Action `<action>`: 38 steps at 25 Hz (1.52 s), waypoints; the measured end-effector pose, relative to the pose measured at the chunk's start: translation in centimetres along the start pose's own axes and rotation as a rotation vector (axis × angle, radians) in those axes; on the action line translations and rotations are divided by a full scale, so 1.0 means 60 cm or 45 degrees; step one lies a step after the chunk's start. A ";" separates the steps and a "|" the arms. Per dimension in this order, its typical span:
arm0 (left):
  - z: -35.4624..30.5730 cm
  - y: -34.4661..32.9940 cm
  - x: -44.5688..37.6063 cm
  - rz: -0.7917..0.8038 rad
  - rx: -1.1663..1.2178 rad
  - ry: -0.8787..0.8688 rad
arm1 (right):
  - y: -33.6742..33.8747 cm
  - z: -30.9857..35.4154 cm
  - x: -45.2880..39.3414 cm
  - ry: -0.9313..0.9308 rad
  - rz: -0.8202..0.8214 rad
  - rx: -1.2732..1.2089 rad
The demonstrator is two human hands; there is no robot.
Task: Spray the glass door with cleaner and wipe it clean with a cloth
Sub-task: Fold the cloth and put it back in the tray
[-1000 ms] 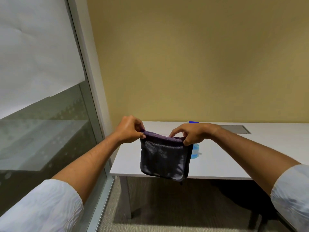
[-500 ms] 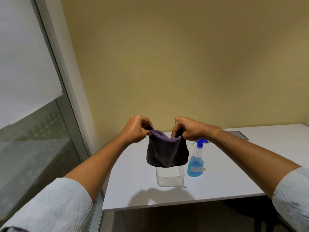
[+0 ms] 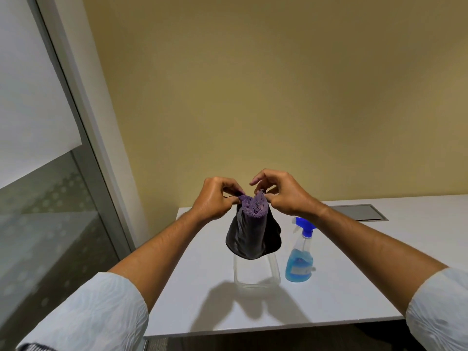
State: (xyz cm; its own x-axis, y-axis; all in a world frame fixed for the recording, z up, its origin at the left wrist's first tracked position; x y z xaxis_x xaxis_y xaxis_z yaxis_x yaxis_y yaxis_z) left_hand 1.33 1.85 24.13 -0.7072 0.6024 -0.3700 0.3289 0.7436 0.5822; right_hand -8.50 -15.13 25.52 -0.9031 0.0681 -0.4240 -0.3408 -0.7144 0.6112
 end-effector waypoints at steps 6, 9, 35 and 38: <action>-0.005 -0.013 -0.046 -0.087 0.042 0.040 | 0.028 -0.057 -0.050 0.014 -0.121 0.121; -0.009 -0.023 -0.065 -0.137 0.037 0.064 | 0.042 -0.089 -0.070 -0.069 -0.055 -0.120; 0.039 -0.036 -0.160 -0.067 -0.215 -0.014 | 0.034 -0.153 -0.166 -0.150 0.262 -0.376; 0.036 -0.040 -0.160 -0.089 -0.125 -0.024 | 0.036 -0.154 -0.165 -0.144 0.225 -0.459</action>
State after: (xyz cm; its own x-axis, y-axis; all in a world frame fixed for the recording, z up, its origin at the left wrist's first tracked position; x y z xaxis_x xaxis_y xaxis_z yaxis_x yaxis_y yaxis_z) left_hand 8.68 -5.09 24.74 -0.7142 0.5561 -0.4251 0.2155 0.7525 0.6223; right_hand 2.11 -23.81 24.85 -0.9694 -0.0155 -0.2451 -0.0830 -0.9186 0.3863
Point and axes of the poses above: each hand's wrist, its own x-axis away from the middle knuckle, its own y-axis out of the back of the hand, z = x × y, the point moved 1 cm from there along -x, towards the middle knuckle, and after that the axes turned 5 degrees about y, right-handed, at the moved point
